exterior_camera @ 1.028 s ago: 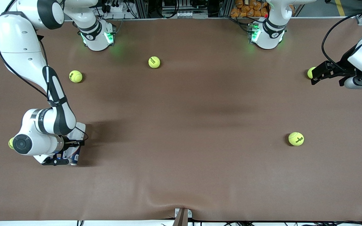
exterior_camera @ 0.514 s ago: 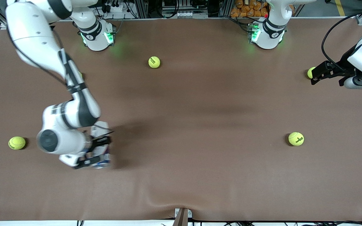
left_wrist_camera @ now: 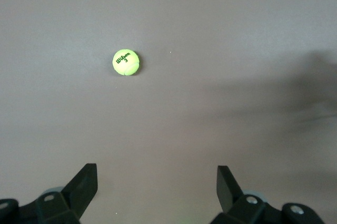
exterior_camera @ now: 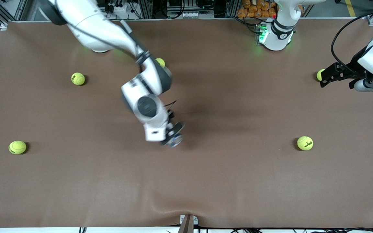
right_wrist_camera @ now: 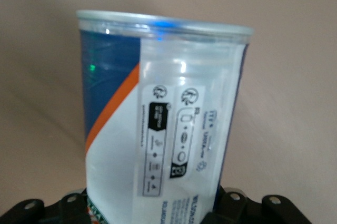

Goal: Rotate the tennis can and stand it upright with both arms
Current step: 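Carry the can with the right gripper toward the table middle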

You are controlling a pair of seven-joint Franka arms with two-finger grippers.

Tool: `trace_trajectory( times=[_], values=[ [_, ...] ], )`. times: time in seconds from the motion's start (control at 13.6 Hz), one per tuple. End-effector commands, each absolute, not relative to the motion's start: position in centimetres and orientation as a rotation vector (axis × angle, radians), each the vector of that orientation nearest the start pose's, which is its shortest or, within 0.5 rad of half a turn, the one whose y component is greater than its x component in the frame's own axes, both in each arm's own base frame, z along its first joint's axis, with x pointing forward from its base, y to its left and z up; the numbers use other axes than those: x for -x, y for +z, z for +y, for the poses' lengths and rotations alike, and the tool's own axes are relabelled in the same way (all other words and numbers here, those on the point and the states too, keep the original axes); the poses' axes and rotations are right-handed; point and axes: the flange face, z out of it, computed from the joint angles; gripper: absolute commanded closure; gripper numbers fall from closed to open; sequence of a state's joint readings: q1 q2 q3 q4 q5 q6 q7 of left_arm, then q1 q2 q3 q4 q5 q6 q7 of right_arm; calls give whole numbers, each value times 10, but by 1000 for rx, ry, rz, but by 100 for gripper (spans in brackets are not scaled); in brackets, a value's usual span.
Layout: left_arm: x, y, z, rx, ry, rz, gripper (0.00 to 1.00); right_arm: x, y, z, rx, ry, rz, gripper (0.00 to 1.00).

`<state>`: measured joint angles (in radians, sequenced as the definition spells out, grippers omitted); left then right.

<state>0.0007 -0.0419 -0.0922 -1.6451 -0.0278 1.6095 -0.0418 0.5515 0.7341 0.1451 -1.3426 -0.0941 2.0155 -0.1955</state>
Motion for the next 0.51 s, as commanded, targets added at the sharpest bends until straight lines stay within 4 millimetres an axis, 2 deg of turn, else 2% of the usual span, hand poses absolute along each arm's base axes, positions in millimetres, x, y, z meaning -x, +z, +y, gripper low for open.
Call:
trace_trajectory(
  times=[0.0, 0.22, 0.44],
  values=[
    [-543, 618, -53, 3174, 4, 76, 0, -571, 294, 480, 2717, -104, -1743, 29],
    [-542, 618, -54, 3174, 4, 74, 0, -567, 282, 502, 2527, -265, -1991, 29],
    [-542, 619, -54, 3174, 1, 74, 0, -565, 257, 514, 2323, -356, -2226, 29]
  ],
)
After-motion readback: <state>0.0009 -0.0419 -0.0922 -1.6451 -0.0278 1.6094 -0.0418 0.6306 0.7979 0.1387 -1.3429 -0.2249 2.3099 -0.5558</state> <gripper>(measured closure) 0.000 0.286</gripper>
